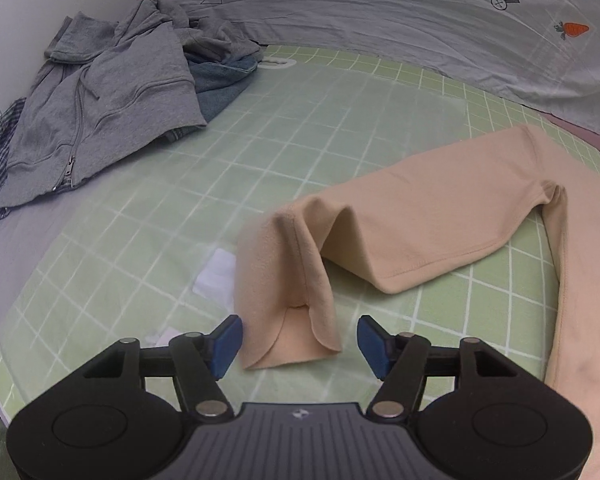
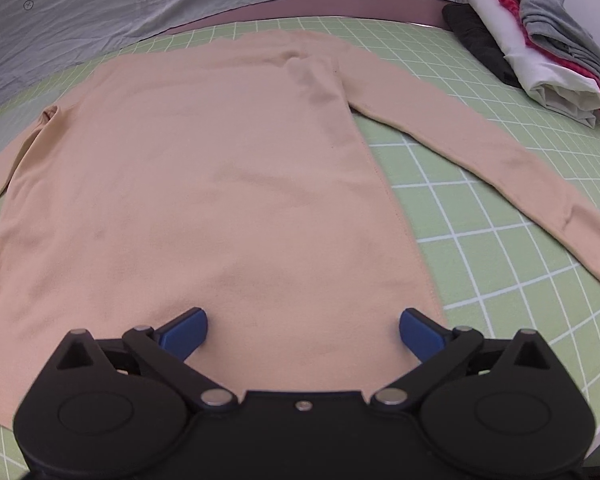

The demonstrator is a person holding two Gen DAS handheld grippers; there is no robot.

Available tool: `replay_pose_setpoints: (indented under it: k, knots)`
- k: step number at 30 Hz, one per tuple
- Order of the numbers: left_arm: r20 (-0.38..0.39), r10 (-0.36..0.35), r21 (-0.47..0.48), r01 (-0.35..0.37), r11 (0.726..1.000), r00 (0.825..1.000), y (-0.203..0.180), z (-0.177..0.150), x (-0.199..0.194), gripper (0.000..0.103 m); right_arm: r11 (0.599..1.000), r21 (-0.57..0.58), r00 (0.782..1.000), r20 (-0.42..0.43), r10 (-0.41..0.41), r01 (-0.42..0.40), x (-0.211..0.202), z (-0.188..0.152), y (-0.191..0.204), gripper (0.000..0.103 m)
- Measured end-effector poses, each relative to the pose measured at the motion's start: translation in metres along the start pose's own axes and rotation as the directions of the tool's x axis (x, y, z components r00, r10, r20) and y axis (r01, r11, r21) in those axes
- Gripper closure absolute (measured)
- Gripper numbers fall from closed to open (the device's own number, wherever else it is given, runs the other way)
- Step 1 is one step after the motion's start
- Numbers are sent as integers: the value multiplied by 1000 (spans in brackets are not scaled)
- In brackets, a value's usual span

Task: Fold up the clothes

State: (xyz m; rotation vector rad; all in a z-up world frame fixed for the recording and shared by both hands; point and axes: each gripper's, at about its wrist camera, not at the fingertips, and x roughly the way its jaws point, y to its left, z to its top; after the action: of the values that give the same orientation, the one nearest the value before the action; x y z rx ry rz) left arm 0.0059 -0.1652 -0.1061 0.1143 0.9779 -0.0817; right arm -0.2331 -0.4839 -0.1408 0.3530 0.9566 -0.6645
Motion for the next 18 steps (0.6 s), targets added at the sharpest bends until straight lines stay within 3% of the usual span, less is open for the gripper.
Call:
replay_pose_setpoints:
  k: [3, 5, 6, 7, 10, 13, 15, 16, 17, 18]
  knots:
    - [8, 4, -5, -4, 1000, 1000, 8, 2, 5, 38, 1000, 15, 1000, 7, -11, 11, 1, 0, 2, 0]
    - [27, 5, -8, -5, 1000, 1000, 17, 1, 2, 55, 1000, 19, 1000, 6, -15, 15, 0, 0, 4, 0]
    - [34, 6, -5, -6, 1000, 999, 21, 1, 1, 80, 1000, 19, 1000, 7, -16, 16, 0, -1, 5, 0]
    - [44, 16, -5, -16, 1000, 999, 26, 0, -1, 95, 1000, 21, 1000, 8, -17, 17, -1, -1, 5, 0]
    - [140, 111, 24, -116, 993, 984, 39, -1, -16, 95, 999, 28, 1000, 10, -20, 20, -1, -2, 6, 0]
    - [267, 218, 122, -258, 958, 939, 46, -4, -32, 93, 999, 36, 1000, 13, -24, 24, 0, -1, 6, 0]
    - [342, 280, 194, -359, 913, 897, 47, -9, -38, 89, 999, 42, 999, 19, -27, 26, 1, 0, 7, 0]
    - [344, 306, 225, -394, 891, 888, 46, -13, -36, 89, 999, 44, 999, 24, -28, 27, 2, 0, 7, 0]
    - [329, 316, 246, -404, 881, 890, 47, -16, -34, 86, 999, 46, 999, 28, -29, 28, 2, 0, 8, 0]
    - [284, 300, 252, -373, 893, 911, 51, -19, -32, 80, 998, 48, 999, 31, -30, 29, 2, 0, 8, 0]
